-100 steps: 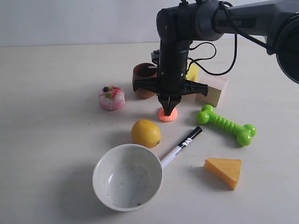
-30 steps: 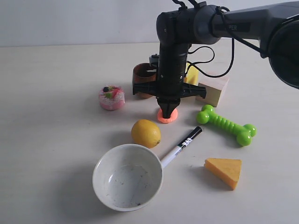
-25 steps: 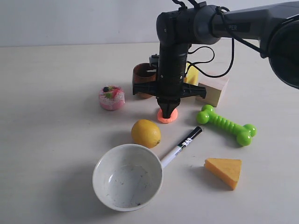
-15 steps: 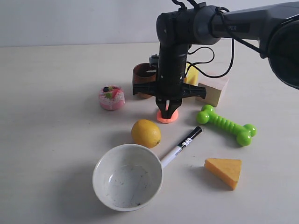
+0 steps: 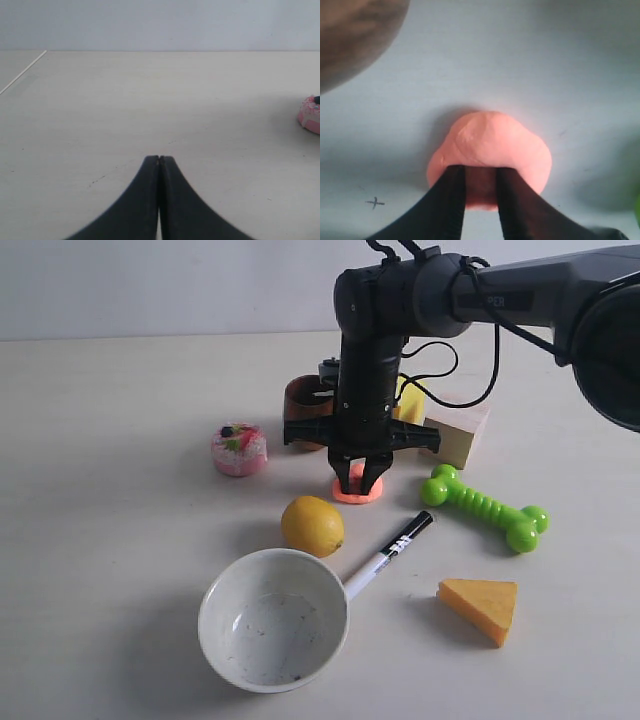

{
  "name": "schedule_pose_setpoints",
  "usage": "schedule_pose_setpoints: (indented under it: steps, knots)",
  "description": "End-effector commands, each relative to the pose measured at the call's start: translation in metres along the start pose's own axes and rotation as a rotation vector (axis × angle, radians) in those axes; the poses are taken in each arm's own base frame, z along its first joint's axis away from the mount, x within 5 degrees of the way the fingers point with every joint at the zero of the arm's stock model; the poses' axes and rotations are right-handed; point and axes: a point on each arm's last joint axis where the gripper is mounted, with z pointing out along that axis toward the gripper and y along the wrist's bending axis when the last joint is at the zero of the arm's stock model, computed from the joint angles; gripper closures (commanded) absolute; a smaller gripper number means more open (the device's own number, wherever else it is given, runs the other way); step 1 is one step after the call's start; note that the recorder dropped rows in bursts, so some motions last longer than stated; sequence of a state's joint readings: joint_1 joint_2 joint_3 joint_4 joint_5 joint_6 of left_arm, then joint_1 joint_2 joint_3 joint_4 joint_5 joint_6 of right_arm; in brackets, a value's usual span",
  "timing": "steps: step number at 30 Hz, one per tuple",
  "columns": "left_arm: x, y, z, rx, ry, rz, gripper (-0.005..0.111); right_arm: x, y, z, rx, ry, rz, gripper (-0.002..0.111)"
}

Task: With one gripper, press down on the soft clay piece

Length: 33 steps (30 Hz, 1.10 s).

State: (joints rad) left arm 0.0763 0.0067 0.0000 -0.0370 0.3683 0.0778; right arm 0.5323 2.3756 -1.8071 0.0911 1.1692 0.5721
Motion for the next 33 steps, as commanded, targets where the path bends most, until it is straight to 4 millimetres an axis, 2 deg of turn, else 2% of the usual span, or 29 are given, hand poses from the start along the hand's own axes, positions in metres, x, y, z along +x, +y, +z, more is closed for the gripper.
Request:
schedule_pose_setpoints:
  steps: [1,17,33]
  knots:
    - [-0.001,0.0,0.0,0.005,-0.015,-0.002,0.107,-0.002,-0.001,0.019,0.028,0.008,-0.01,0.079]
    - [-0.001,0.0,0.0,0.005,-0.015,-0.002,0.107,-0.003,0.0,0.013,0.025,-0.001,-0.016,0.079]
    - [-0.001,0.0,0.0,0.005,-0.015,-0.002,0.107,-0.004,0.001,-0.011,0.0,-0.069,-0.033,0.08]
